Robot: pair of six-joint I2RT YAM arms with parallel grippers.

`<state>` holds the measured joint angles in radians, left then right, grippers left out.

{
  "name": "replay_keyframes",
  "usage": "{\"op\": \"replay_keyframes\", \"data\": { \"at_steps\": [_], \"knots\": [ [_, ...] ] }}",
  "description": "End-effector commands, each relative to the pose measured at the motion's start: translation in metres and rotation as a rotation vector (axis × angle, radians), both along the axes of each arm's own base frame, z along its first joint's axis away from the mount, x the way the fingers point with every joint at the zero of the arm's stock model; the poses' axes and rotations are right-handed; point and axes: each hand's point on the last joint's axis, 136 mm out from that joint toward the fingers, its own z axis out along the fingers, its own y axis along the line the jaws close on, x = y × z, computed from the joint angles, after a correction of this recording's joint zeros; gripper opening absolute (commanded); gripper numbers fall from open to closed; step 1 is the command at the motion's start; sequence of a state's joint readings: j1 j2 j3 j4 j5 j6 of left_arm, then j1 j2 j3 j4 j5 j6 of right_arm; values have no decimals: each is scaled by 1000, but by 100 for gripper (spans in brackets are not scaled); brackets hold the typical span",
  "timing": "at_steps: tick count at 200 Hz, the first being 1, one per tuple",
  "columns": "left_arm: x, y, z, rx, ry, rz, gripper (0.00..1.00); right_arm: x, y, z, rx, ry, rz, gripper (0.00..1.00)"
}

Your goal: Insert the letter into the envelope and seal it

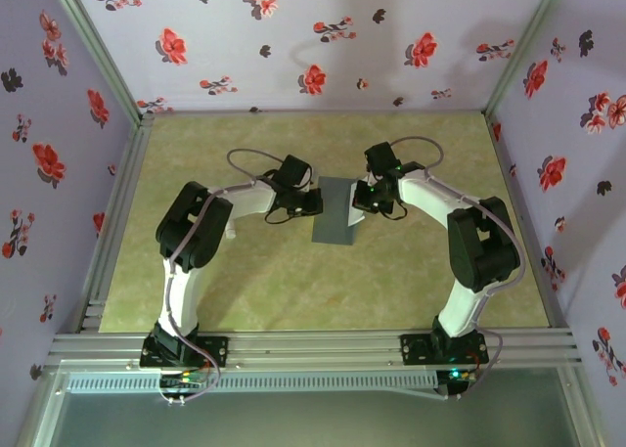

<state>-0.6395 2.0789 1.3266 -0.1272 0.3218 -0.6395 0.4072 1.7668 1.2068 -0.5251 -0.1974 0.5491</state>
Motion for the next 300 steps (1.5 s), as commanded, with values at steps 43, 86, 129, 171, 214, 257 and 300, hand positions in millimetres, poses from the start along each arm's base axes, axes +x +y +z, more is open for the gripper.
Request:
{"op": "replay_keyframes", "data": {
  "at_steps": [43,86,129,171,214,257,300],
  "knots": [
    [-15,-4,-18,-21,50,41,0,-9,-15,-31,-67,72,-32,0],
    [-21,-5,-23,-22,67,71,0,-12,-20,-39,-85,102,-60,0],
    [-23,6,-24,3,58,170,0,-14,-34,-37,-101,108,-106,0],
    [-23,18,-23,20,56,260,0,-16,-40,-38,-94,115,-135,0],
    [-27,14,-23,25,57,260,0,-15,-29,-40,-28,119,-135,0],
    [-29,7,-24,23,64,254,0,-10,-21,-36,15,105,-129,0],
    [-30,3,-22,15,65,255,0,-8,-13,-36,63,106,-142,0]
  ]
}}
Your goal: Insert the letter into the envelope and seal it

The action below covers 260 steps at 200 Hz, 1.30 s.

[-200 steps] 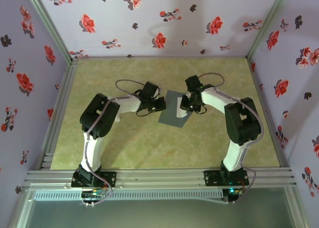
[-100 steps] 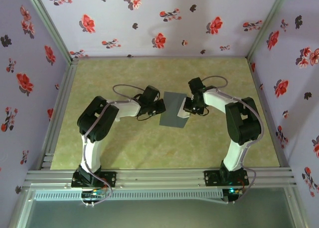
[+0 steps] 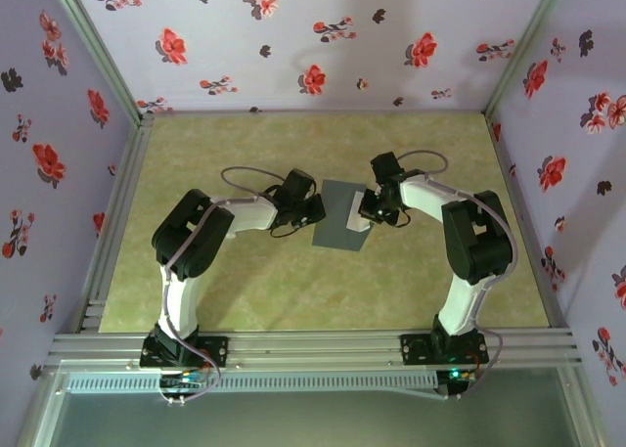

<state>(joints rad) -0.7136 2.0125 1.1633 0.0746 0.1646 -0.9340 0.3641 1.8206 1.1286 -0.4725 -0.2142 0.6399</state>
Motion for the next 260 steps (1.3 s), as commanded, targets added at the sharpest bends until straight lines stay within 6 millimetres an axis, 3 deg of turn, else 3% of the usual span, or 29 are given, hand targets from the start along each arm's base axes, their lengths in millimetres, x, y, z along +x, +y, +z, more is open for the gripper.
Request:
{"op": "replay_keyframes", "data": {
  "at_steps": [1,40,143,228,260],
  "knots": [
    [-17,6,-19,68,67,6,0,1,6,4,56,-6,-25,0],
    [-16,8,-18,75,66,17,0,3,9,6,81,-12,-40,0],
    [-18,12,-20,80,72,29,0,0,-15,16,-52,-47,-56,0],
    [-18,12,-19,74,72,39,0,-3,2,14,-67,-59,-59,0],
    [-18,14,-20,73,77,55,0,-7,0,13,-78,-63,-91,0]
  ]
}}
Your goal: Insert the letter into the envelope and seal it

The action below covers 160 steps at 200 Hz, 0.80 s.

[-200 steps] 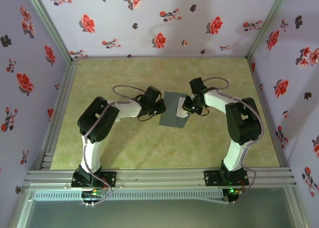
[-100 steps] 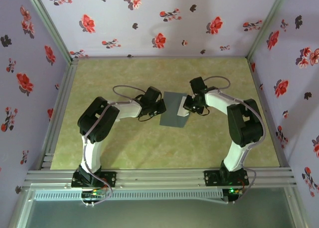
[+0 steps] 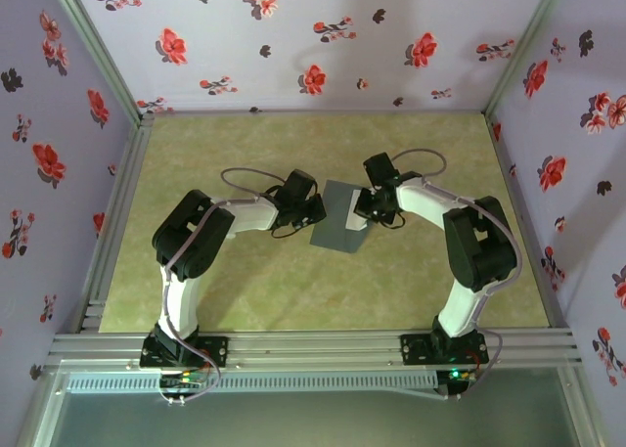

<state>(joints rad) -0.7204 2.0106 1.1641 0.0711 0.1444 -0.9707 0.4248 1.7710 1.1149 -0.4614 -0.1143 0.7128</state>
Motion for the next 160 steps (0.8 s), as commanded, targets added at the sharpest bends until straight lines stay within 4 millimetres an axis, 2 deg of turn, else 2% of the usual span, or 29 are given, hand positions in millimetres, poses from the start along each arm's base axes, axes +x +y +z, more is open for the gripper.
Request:
{"op": "replay_keyframes", "data": {
  "at_steps": [1,48,104,160],
  "knots": [
    [-18,14,-20,75,68,23,0,-5,-7,1,-26,-5,-53,0],
    [-19,22,-20,92,68,65,0,-11,-16,0,-27,-1,-144,0],
    [-20,24,-23,93,79,89,0,-15,8,-4,57,11,-105,0],
    [-20,25,-25,92,87,95,0,-19,20,-7,98,20,-86,0]
  ]
}}
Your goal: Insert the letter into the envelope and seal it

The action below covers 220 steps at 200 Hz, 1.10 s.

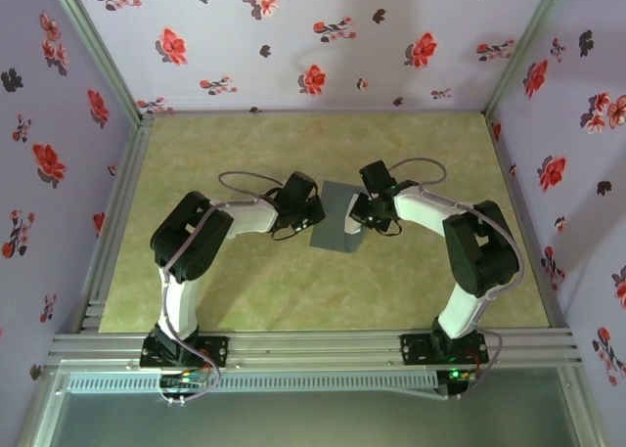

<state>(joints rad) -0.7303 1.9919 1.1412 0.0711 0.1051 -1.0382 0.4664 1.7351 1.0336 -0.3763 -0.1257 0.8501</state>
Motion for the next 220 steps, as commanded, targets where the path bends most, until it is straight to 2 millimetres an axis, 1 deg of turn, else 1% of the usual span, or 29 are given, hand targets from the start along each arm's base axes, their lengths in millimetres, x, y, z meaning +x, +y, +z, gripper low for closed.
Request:
{"op": "replay_keyframes", "data": {
  "at_steps": [1,23,55,91,115,148,161,181,220],
  "knots": [
    [-17,20,-25,92,71,28,0,-5,6,-2,34,13,-5,0],
    [-17,20,-25,92,73,30,0,-9,11,-5,62,32,5,0],
    [-18,21,-26,92,76,35,0,-14,13,-8,82,55,21,0],
    [-18,20,-27,87,77,29,0,-9,13,-6,118,41,72,0],
    [-19,16,-27,81,80,4,0,-4,17,-4,154,23,136,0],
    [-20,8,-29,69,83,-36,0,-2,20,-8,191,0,203,0],
    [-19,7,-29,65,82,-44,0,-2,25,-9,216,-7,226,0],
    [-18,3,-29,61,81,-56,0,0,31,-8,254,-27,245,0],
    [-17,0,-30,60,87,-68,0,3,34,-7,264,-47,255,0]
  ]
}}
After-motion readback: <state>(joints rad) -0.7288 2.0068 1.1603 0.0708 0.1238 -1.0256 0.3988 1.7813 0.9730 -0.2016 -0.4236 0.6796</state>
